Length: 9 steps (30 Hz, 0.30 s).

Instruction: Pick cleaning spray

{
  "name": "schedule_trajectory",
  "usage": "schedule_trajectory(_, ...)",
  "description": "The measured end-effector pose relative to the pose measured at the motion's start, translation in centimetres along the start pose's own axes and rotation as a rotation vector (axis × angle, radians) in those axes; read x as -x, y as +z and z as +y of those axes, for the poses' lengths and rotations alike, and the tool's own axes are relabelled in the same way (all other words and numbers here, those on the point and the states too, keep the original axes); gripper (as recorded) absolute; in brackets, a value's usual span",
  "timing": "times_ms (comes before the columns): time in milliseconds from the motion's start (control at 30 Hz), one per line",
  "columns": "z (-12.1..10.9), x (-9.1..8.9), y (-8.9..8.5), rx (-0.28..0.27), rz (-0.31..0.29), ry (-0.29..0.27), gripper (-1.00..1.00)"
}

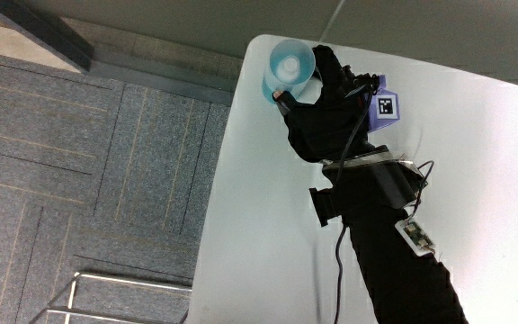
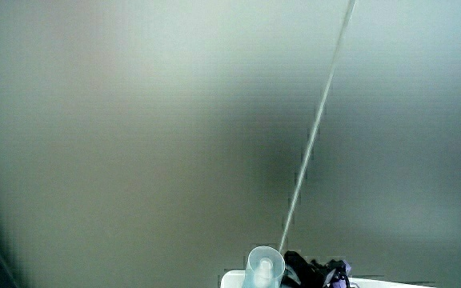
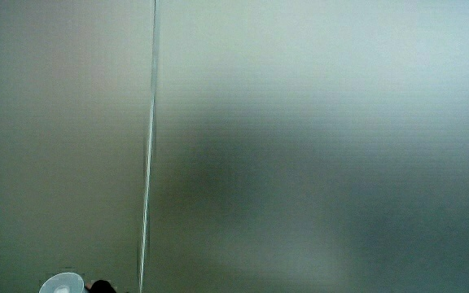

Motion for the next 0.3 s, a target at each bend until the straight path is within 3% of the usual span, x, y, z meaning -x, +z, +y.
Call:
schedule_trajectory(167,-0.2,0.6,0.2,-0.007,0.023,0.019,1.00)
schedule_trajectory(233,-0.4,0.8,0.4,-0.006,0.001,0.017,1.00)
schedule_trajectory(300,-0.6,1.4,0.4,0.000,0.040,0.024,1.00)
